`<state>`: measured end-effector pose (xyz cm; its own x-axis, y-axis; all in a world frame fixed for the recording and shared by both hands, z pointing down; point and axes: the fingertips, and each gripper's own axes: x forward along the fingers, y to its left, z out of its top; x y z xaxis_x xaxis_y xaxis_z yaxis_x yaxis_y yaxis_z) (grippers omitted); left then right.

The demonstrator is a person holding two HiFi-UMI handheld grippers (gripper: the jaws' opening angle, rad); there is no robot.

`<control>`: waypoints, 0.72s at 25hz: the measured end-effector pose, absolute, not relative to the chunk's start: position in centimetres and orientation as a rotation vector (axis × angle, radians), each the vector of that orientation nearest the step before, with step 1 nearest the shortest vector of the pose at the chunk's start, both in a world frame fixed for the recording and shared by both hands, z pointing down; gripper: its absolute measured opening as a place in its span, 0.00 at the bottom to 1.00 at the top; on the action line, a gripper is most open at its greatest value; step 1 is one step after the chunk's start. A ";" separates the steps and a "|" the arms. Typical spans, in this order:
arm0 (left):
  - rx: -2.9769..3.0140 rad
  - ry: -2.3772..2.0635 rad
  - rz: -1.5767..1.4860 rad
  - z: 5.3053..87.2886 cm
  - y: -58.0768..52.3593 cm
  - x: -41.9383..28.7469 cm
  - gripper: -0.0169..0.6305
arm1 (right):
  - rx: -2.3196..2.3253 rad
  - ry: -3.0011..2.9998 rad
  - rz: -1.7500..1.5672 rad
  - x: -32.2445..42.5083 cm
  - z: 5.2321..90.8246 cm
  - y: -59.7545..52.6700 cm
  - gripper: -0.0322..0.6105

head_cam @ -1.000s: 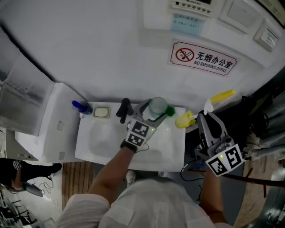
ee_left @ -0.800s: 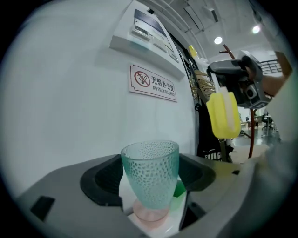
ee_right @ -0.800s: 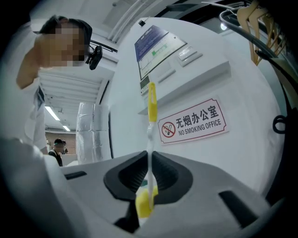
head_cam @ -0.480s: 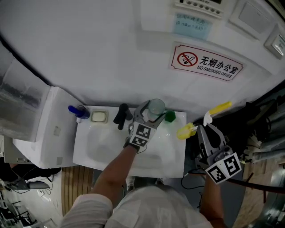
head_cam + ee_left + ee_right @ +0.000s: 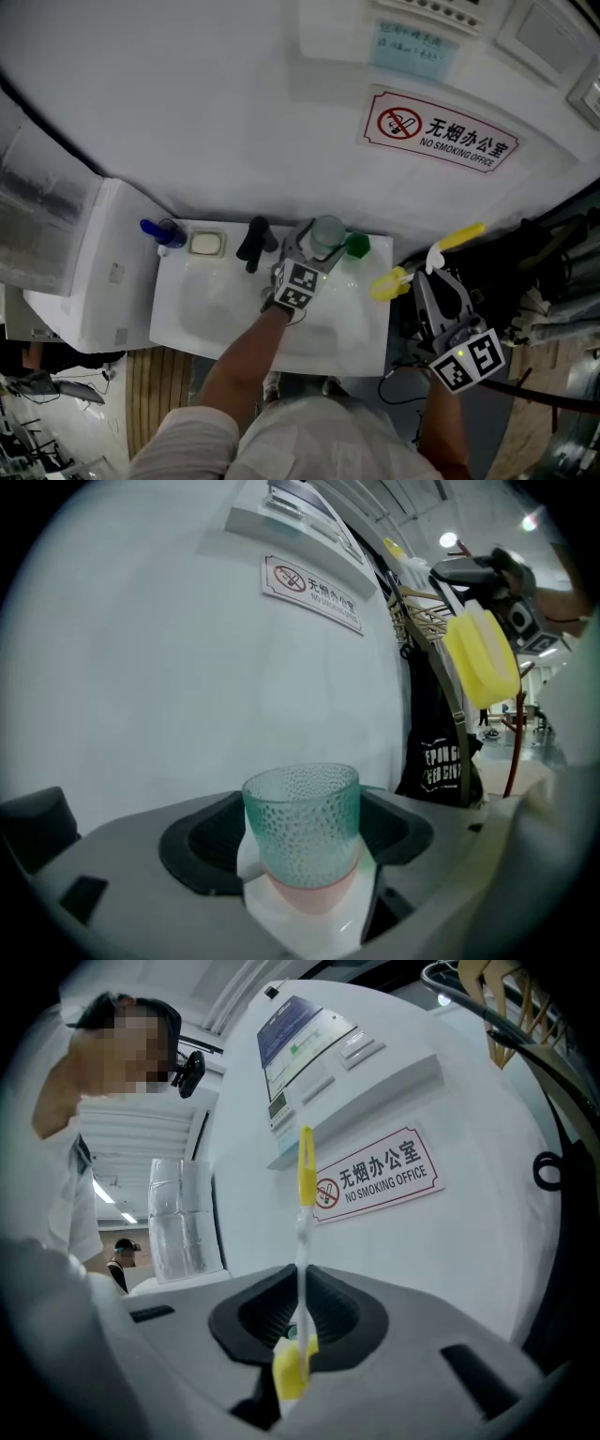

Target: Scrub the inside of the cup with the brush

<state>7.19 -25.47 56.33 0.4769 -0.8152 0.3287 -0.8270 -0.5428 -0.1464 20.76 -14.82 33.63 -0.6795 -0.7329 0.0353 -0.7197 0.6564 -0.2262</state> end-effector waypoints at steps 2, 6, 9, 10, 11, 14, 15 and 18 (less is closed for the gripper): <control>2.660 -1.478 0.566 56.8 -25.5 7.2 0.58 | -1.233 2.807 -0.345 20.8 33.7 -14.7 0.10; 2.664 -1.459 0.565 56.8 -25.3 7.3 0.58 | -1.236 2.806 -0.347 20.8 33.6 -14.7 0.10; 2.672 -1.469 0.528 55.9 -25.5 7.3 0.58 | -1.234 2.806 -0.345 20.7 33.5 -14.7 0.10; 2.675 -1.473 0.513 55.5 -25.5 7.2 0.58 | -1.231 2.804 -0.343 20.6 33.5 -14.7 0.10; 2.679 -1.475 0.494 55.0 -25.5 7.2 0.58 | -1.230 2.804 -0.342 20.5 33.4 -14.7 0.10; 2.690 -1.483 0.435 53.1 -25.4 7.1 0.58 | -1.229 2.800 -0.333 20.3 33.1 -14.7 0.10; 2.690 -1.489 0.413 52.4 -25.3 7.0 0.58 | -1.229 2.798 -0.329 20.2 33.0 -14.6 0.10; 2.691 -1.514 0.329 49.8 -24.9 6.4 0.58 | -1.225 2.791 -0.316 19.8 32.4 -14.5 0.10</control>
